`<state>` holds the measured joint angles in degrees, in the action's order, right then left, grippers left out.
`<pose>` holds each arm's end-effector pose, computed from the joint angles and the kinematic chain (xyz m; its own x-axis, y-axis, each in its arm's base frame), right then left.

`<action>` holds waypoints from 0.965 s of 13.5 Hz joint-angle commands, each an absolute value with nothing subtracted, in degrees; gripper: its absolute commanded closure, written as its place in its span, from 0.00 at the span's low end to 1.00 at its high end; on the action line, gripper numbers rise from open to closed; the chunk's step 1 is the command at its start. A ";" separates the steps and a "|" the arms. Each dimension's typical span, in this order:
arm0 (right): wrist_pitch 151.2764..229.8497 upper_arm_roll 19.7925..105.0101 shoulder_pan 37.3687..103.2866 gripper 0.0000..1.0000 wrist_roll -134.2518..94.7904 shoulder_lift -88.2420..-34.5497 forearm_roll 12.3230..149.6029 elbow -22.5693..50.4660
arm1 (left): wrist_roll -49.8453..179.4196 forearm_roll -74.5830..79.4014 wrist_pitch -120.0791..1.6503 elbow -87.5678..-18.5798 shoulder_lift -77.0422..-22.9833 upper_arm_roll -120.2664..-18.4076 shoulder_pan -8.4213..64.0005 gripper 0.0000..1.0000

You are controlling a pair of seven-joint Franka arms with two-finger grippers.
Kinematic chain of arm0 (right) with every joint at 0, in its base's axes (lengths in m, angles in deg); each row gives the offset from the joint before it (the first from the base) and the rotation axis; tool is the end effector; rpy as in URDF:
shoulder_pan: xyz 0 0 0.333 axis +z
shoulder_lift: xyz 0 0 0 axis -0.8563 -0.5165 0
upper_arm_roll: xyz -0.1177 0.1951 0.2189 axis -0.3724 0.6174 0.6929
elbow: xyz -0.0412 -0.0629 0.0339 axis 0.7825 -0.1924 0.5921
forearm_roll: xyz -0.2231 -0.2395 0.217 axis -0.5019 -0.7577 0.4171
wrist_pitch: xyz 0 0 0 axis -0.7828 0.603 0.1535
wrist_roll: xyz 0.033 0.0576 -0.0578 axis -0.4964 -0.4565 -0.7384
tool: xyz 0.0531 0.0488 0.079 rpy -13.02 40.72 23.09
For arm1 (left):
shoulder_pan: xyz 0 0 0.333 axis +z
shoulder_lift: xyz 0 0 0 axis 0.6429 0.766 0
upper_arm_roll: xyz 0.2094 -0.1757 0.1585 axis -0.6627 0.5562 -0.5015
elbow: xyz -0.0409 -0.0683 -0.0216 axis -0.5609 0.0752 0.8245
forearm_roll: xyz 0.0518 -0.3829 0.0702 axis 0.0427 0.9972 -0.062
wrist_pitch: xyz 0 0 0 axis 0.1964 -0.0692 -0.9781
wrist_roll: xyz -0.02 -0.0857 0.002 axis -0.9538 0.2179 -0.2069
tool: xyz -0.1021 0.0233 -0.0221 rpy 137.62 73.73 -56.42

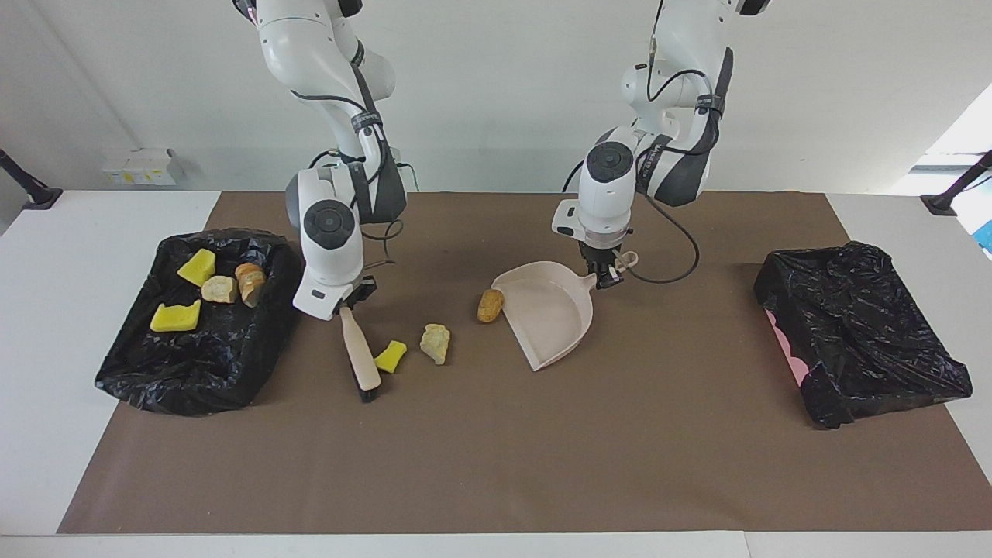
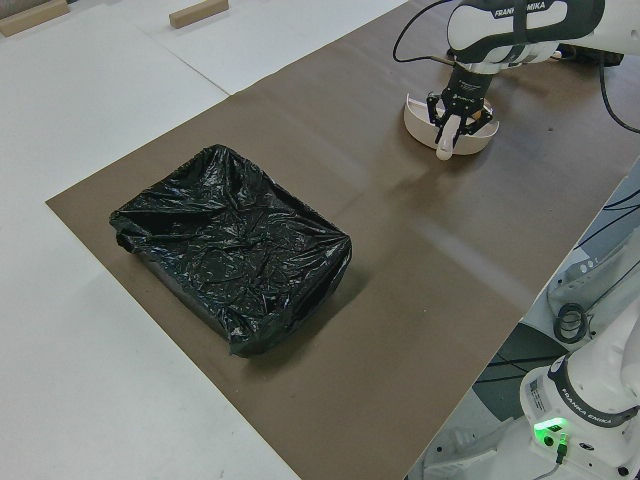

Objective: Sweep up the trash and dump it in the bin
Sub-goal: 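Sweep the bread, sponge and nugget into the dustpan with the right gripper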

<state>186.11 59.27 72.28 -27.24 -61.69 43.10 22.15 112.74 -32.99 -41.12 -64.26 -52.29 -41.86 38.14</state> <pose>0.5548 0.1643 0.3237 0.9031 0.3482 -0.2512 0.3778 -0.9225 0.0795 0.4708 -0.2839 0.3560 0.3302 -0.9336 -0.1392 -0.9428 -0.3335 0.0002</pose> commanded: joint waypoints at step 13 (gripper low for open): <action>193.82 59.51 88.88 1.00 -36.61 -63.98 70.77 23.58 | 113.63 -31.69 -42.29 -66.92 -54.62 -42.04 38.51 1.00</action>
<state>193.33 59.35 90.01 -36.69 -62.75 68.78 23.35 112.67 -32.55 -41.18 -64.39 -52.32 -41.97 38.14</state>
